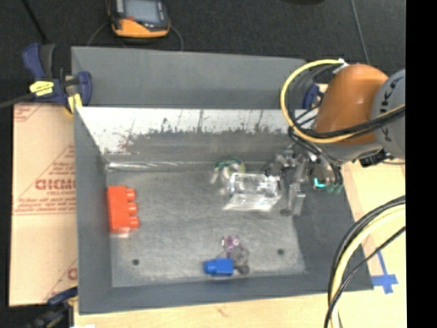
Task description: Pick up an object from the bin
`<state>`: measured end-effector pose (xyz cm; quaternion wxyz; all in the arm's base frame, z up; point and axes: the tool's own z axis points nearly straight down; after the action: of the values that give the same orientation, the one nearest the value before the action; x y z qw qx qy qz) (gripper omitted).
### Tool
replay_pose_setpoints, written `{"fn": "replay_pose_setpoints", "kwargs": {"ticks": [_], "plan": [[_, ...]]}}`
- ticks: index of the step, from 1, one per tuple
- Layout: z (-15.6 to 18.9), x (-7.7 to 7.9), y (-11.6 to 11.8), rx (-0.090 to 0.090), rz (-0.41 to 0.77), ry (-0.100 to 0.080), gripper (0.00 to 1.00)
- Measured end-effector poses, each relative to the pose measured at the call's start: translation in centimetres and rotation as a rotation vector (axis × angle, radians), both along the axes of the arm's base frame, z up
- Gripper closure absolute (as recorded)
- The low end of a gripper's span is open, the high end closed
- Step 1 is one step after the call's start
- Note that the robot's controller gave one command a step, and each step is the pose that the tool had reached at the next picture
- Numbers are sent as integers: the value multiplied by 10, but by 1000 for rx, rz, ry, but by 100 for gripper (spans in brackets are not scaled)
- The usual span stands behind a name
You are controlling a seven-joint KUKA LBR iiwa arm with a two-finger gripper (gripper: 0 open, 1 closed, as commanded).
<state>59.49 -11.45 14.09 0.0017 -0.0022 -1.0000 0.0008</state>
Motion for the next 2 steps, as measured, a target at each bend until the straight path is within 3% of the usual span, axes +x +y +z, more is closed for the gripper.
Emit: {"fn": "replay_pose_setpoints", "kwargs": {"ticks": [1,2], "plan": [[-74,14,5,0,6,-4,0],[-68,17,4,-3,7,-13,100]]}}
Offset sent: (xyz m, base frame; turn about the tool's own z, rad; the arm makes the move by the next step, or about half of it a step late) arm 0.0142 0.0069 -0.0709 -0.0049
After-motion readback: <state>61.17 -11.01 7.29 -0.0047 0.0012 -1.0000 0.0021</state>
